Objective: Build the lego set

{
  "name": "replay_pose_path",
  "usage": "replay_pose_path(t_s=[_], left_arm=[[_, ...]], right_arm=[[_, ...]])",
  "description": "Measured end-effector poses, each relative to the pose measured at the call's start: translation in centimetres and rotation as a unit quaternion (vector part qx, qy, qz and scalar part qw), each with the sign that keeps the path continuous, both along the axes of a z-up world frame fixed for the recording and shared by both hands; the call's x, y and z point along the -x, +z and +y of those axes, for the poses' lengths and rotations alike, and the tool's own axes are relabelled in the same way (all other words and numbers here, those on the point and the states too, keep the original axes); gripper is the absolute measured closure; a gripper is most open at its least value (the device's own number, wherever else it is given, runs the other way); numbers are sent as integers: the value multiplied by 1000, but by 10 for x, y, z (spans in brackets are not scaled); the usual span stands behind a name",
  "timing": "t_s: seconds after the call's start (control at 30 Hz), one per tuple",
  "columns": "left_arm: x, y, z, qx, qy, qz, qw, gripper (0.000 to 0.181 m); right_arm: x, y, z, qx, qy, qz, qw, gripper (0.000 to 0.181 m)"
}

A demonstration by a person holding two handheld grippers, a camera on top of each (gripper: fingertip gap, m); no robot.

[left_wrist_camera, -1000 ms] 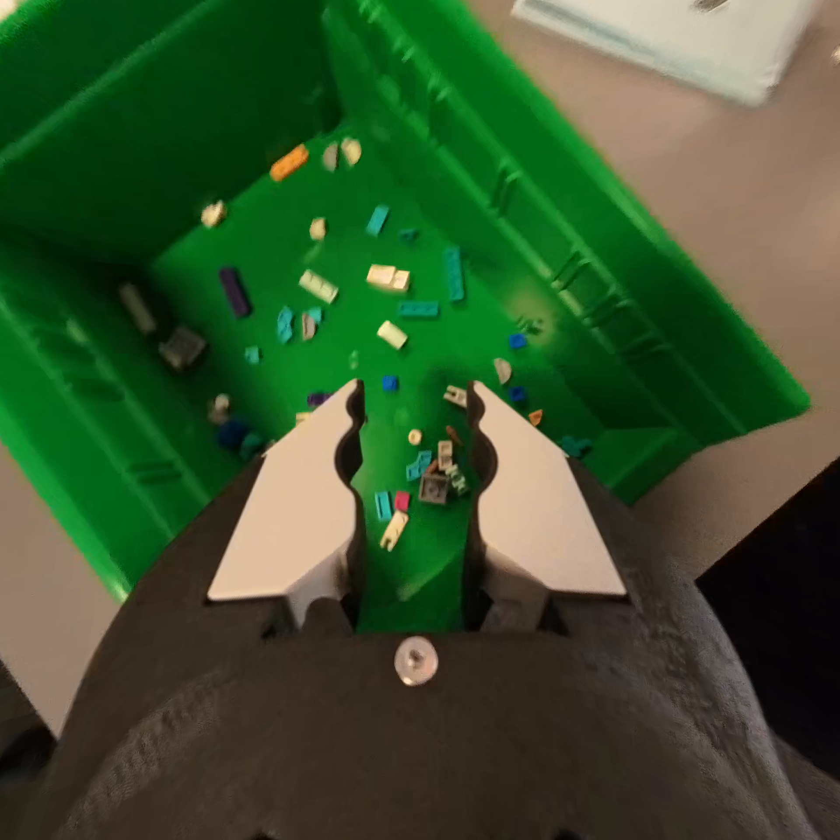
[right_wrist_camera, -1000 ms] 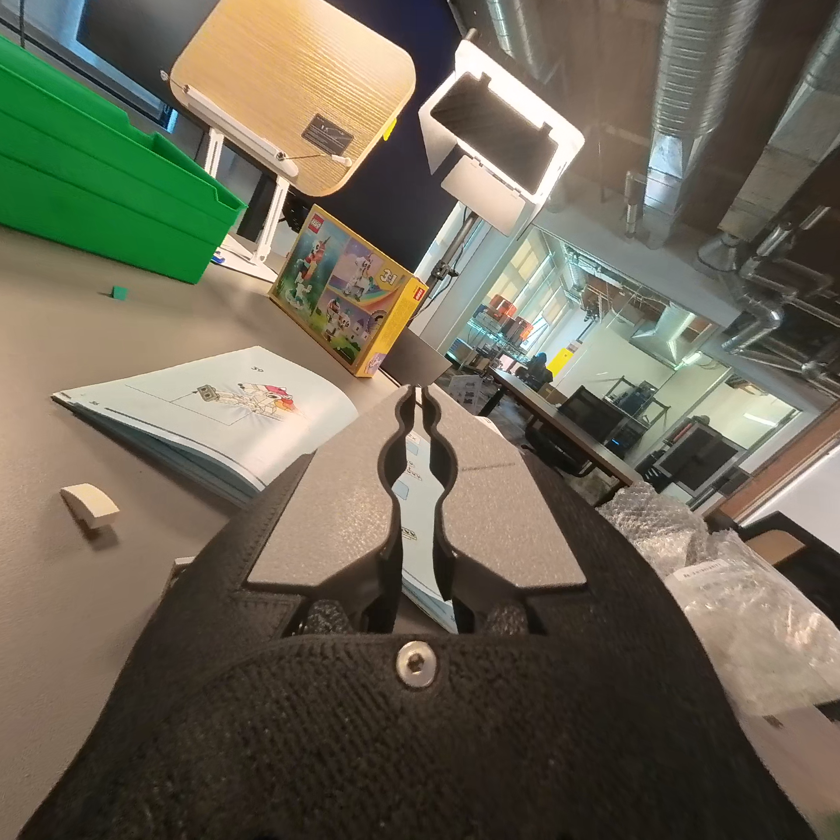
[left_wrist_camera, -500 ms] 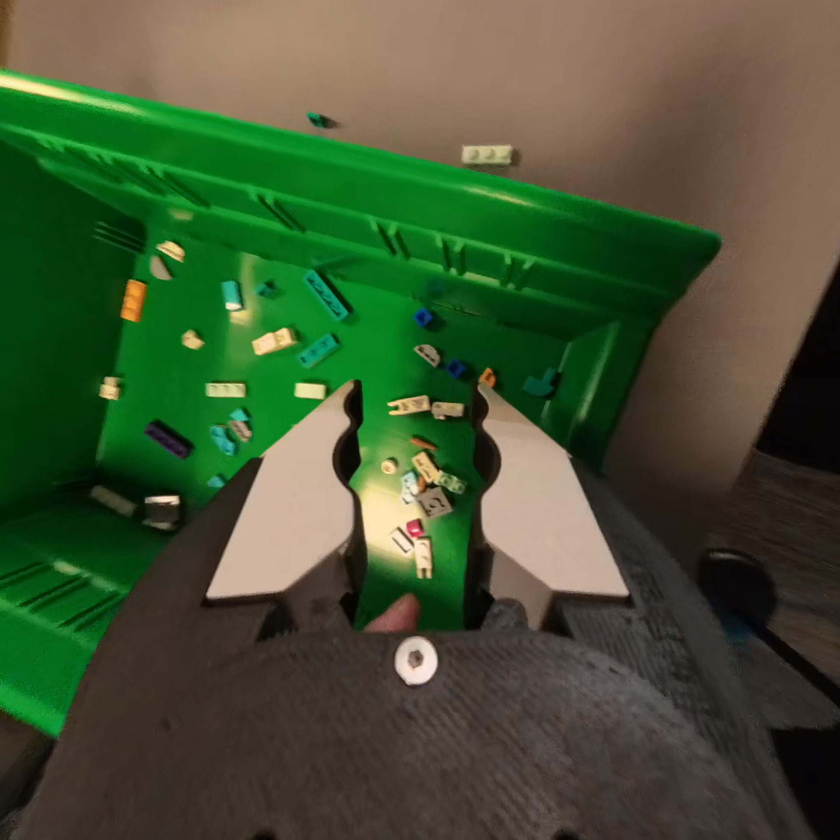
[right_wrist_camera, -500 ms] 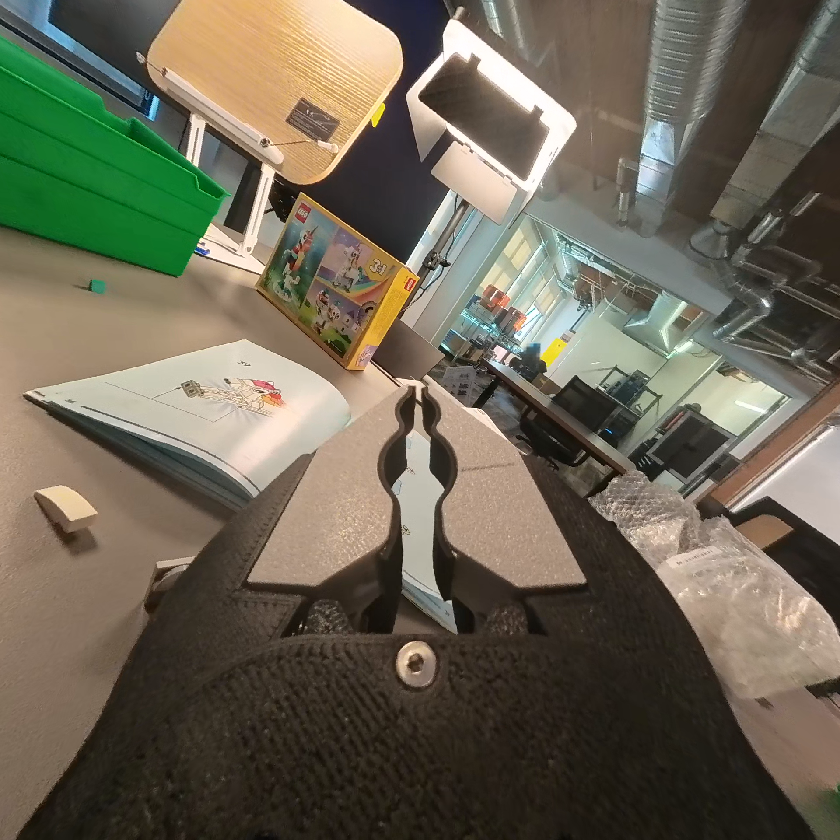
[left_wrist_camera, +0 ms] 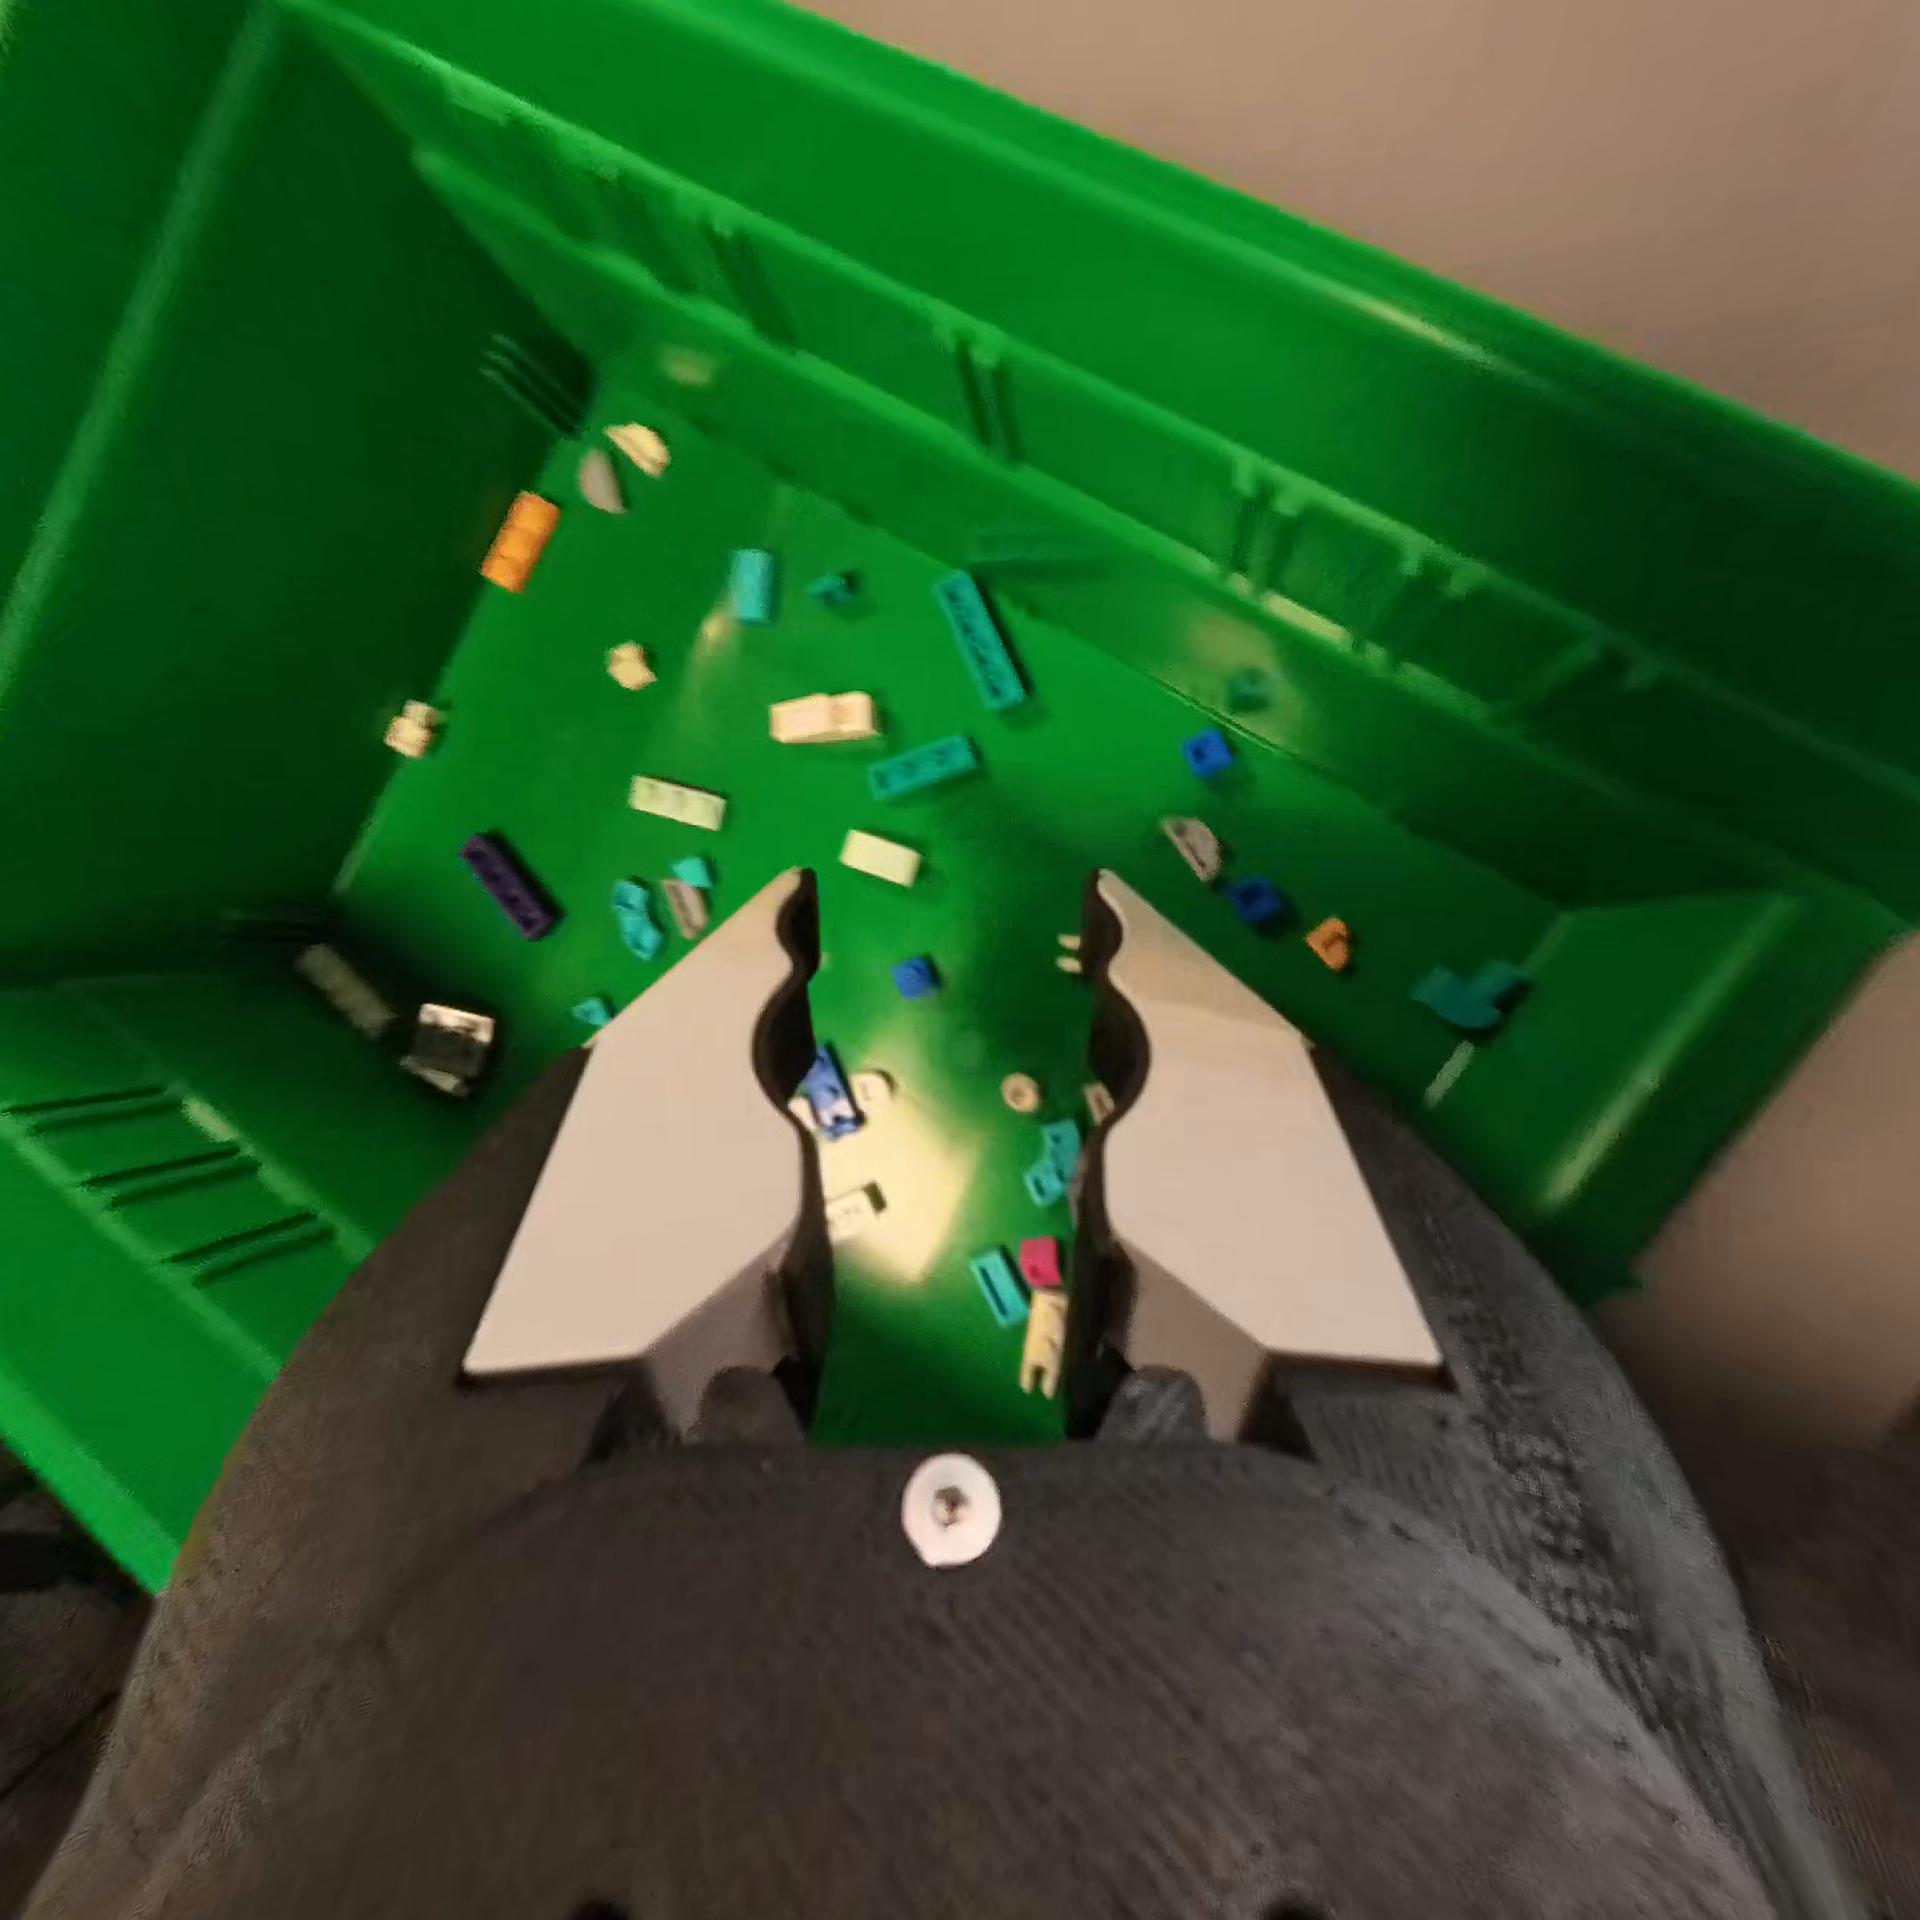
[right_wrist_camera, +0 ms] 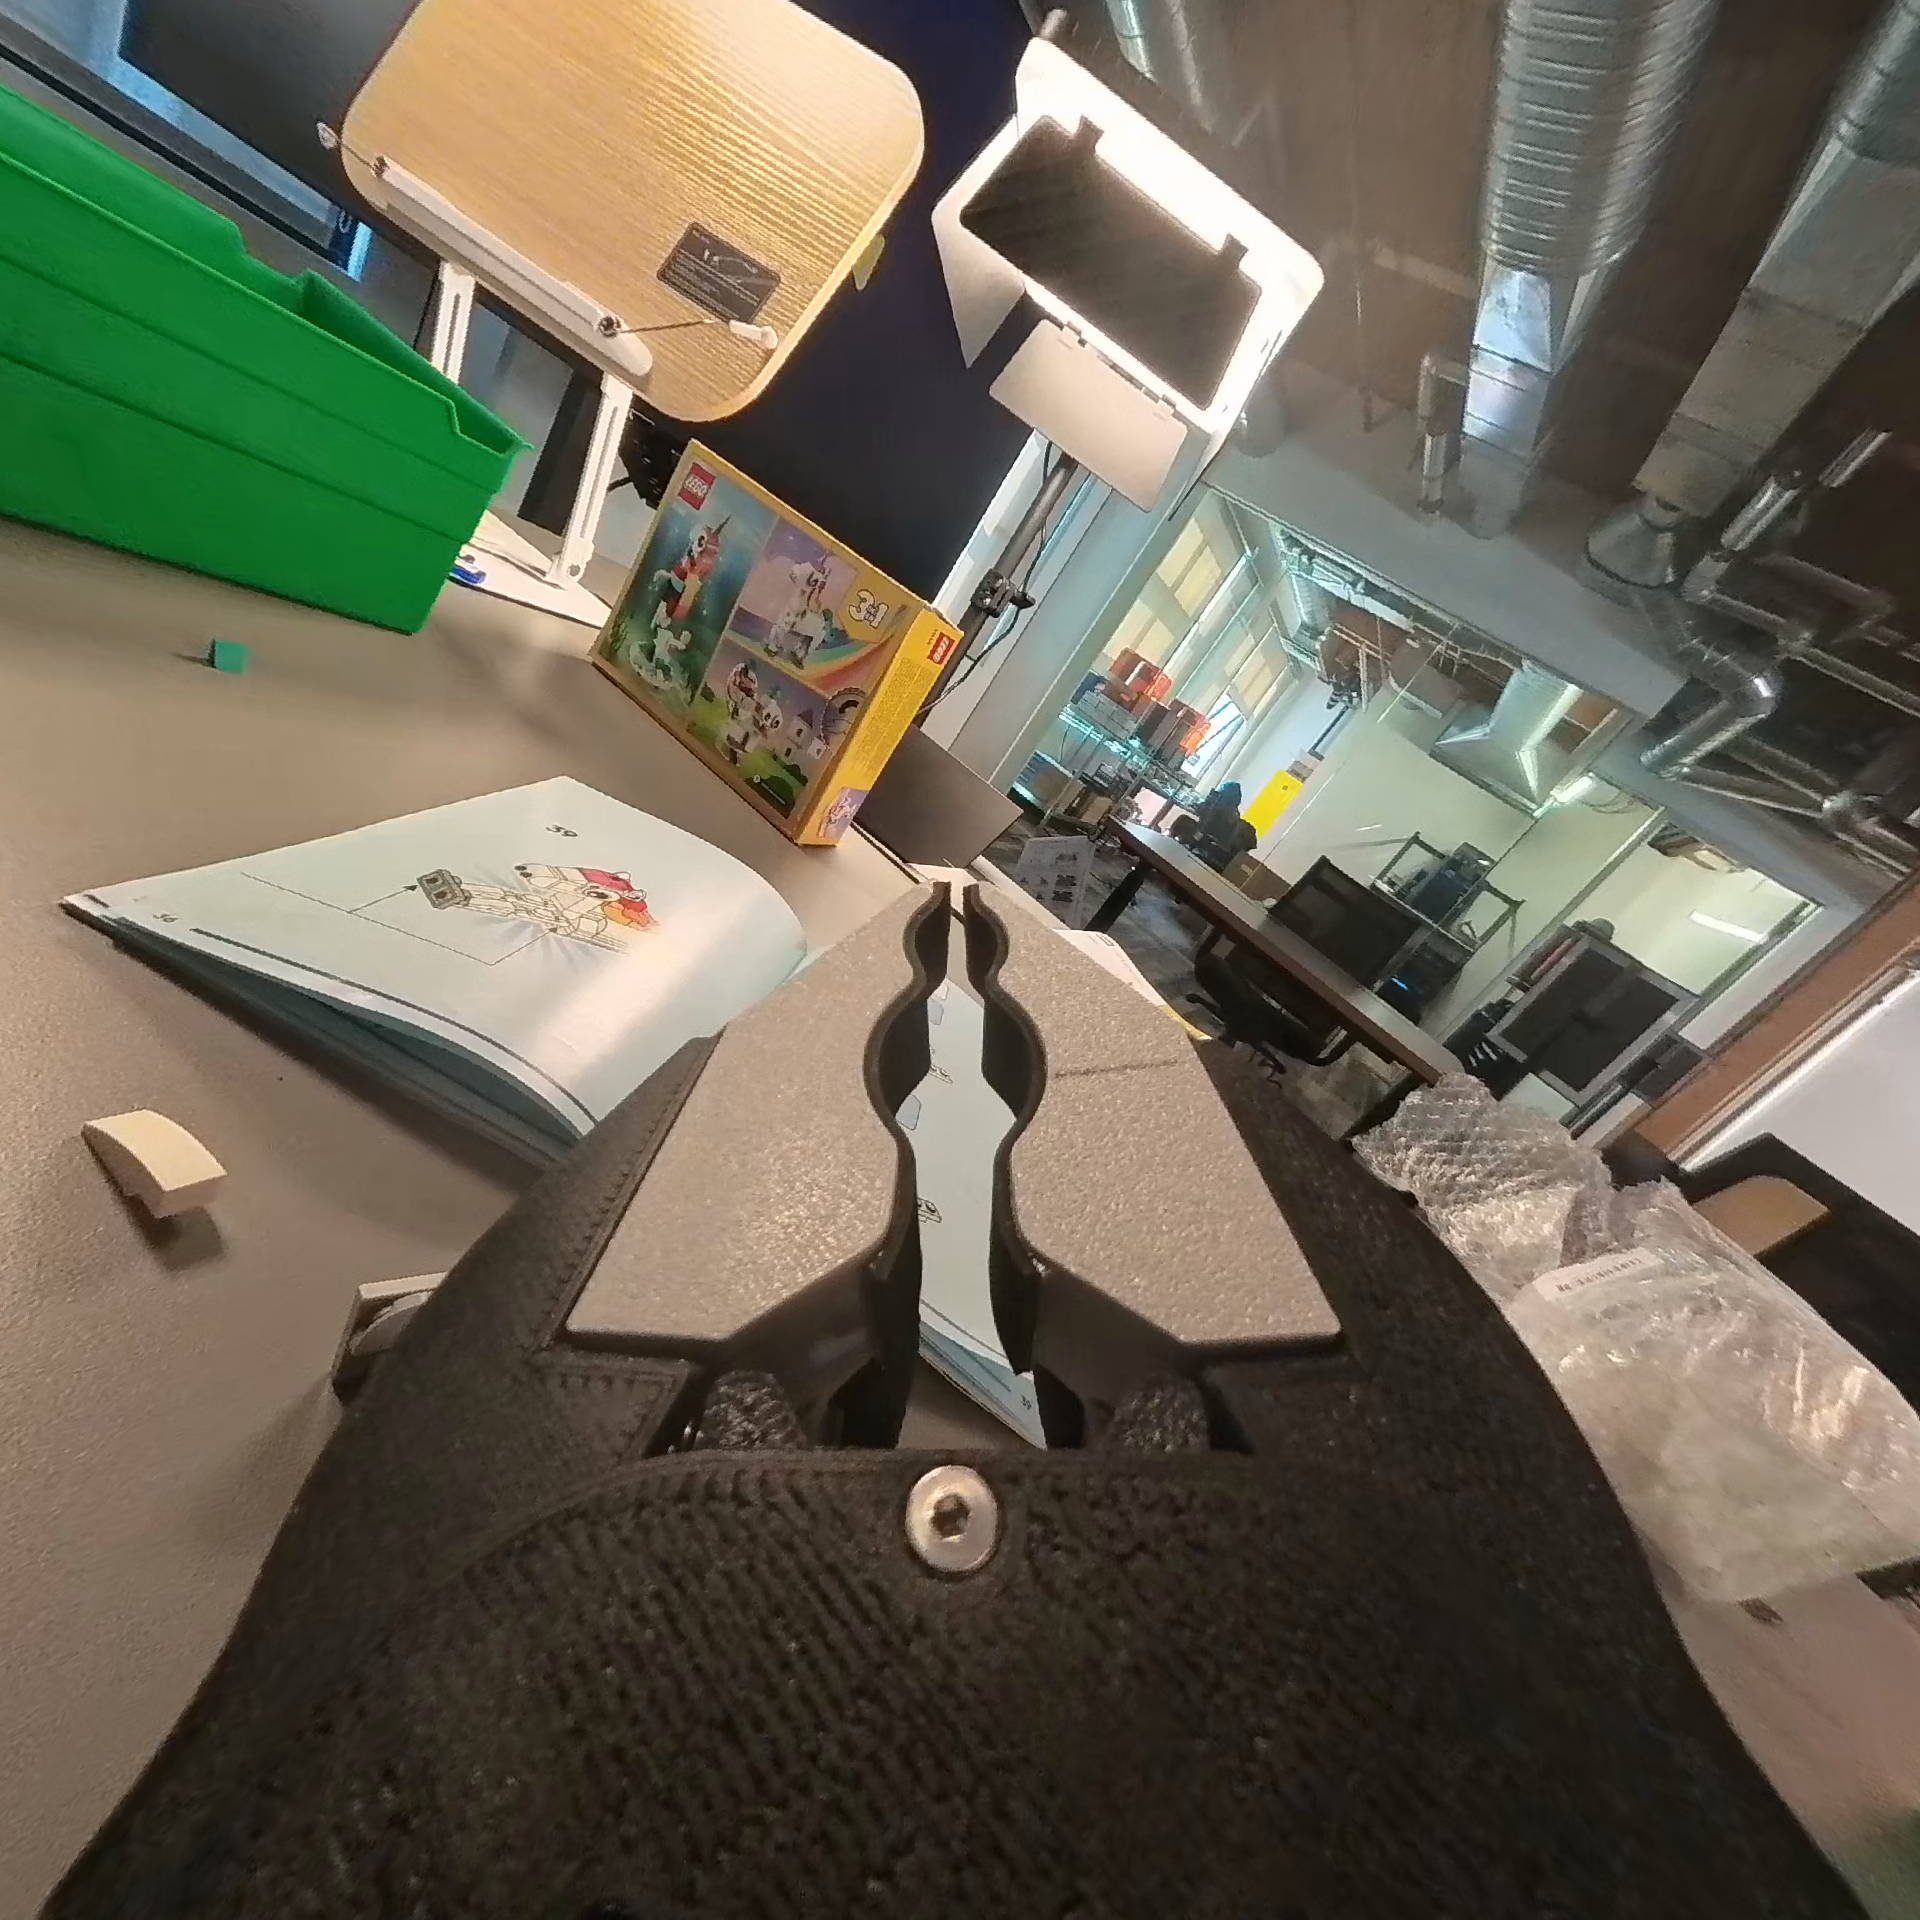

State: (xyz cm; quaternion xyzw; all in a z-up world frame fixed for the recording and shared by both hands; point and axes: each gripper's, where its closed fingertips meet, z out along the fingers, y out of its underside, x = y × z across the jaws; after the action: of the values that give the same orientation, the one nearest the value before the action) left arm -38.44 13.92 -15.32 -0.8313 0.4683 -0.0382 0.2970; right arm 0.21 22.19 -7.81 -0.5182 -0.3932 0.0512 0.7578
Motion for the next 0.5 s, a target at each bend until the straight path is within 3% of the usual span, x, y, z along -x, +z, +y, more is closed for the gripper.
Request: replay_pose_path(t_s=[0.03,0.17,0.5], left_arm=[[0,4,9,-15,13,-12,1000,134],[-8,8,34,-22,49,-57,997,144],[-18,-22,51,102,56,-99,988,135]], right_arm=[[0,0,0,0,1,0,1000,181],[1,-1,0,0,1,-2,1000,181],[3,-2,-2,4,9,-3,1000,181]])
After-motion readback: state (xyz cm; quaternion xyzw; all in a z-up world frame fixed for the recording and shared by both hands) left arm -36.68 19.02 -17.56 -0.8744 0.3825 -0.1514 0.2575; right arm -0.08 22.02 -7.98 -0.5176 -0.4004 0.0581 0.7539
